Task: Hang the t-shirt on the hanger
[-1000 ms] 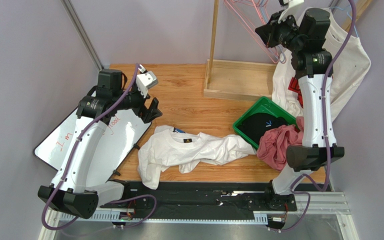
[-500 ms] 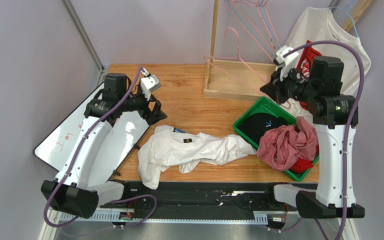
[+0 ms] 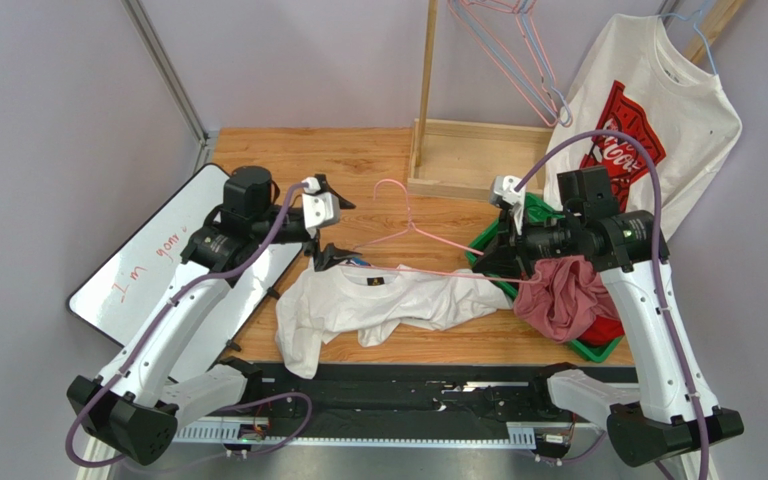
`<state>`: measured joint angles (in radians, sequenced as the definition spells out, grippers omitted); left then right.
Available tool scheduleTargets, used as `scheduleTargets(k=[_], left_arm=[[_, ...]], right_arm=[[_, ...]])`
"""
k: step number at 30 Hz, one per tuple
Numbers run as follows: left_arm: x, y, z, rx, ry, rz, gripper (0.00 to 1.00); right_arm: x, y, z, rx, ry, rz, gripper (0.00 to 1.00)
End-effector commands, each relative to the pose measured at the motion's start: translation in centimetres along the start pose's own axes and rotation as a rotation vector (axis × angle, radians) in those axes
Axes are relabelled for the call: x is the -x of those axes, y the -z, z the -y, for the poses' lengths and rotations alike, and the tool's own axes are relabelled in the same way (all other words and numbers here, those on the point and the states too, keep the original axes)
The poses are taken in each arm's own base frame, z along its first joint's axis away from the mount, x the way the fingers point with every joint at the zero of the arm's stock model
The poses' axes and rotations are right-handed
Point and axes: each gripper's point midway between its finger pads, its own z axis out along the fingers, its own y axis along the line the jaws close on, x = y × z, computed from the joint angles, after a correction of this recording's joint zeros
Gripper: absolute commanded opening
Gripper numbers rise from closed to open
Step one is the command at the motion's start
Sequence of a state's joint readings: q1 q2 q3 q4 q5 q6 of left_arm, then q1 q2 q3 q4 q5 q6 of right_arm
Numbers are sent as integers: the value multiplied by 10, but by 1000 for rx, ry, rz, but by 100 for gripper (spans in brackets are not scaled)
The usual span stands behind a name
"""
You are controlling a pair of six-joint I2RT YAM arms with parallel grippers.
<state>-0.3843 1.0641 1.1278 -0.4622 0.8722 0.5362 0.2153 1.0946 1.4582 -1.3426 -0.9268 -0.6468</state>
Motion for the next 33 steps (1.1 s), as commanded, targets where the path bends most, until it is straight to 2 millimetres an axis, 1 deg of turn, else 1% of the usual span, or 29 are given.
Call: scheduleTargets(k=[1,4,6,7,8,9,10,11,12,14,15,17,18,19,20,22,23,24,29,31,32,33], left_arm=[[13,-12,38,-151,-126,68,96],[6,-19,52,-183,-106,49,91],[1,-21,57,-189,-80,26,72],[-2,-23,57,-190,-62,12,61],[-6,-22,55,-180,-37,-10,36],[-9,-23,55,-175,-25,-23,21],[-10,-23,52,-165,-16,-35,7],[-13,-23,48,-143,1,-55,0],[-13,-23,47,-135,6,-58,0],[-16,-24,43,-115,23,-85,0],[-18,-26,44,-117,23,-95,0],[-24,-29,44,-114,30,-127,0],[-25,-30,45,-116,38,-137,0],[-27,-34,46,-130,58,-151,0],[-28,-35,48,-146,79,-155,0],[-31,-39,50,-155,133,-166,0],[-28,-39,50,-160,136,-157,0],[-30,-40,51,-162,148,-161,0],[-35,-46,56,-164,173,-184,0],[-37,-49,58,-169,185,-187,0],[-36,-50,58,-164,193,-181,0],[-37,-50,58,-164,198,-180,0]], right_arm=[[20,-13,-11,111,102,79,0],[22,-17,-11,133,108,80,0],[21,-19,-10,139,126,79,0],[20,-20,-8,140,128,77,0],[18,-21,-6,138,135,73,0],[17,-23,-4,134,133,67,4],[15,-24,1,118,140,57,16],[13,-28,7,114,129,43,32],[17,-29,9,111,126,40,59],[24,-37,19,104,103,23,78],[37,-39,14,114,98,34,86],[52,-46,14,128,117,49,87],[56,-55,10,151,104,40,87],[68,-56,9,153,142,65,87],[72,-60,8,158,148,71,86],[81,-72,8,158,171,83,83],[82,-76,7,161,174,84,82],[83,-82,6,175,172,80,79],[98,-100,4,220,127,110,69],[98,-110,8,228,120,105,65],[94,-114,10,227,113,95,63],[91,-118,14,221,108,85,57]])
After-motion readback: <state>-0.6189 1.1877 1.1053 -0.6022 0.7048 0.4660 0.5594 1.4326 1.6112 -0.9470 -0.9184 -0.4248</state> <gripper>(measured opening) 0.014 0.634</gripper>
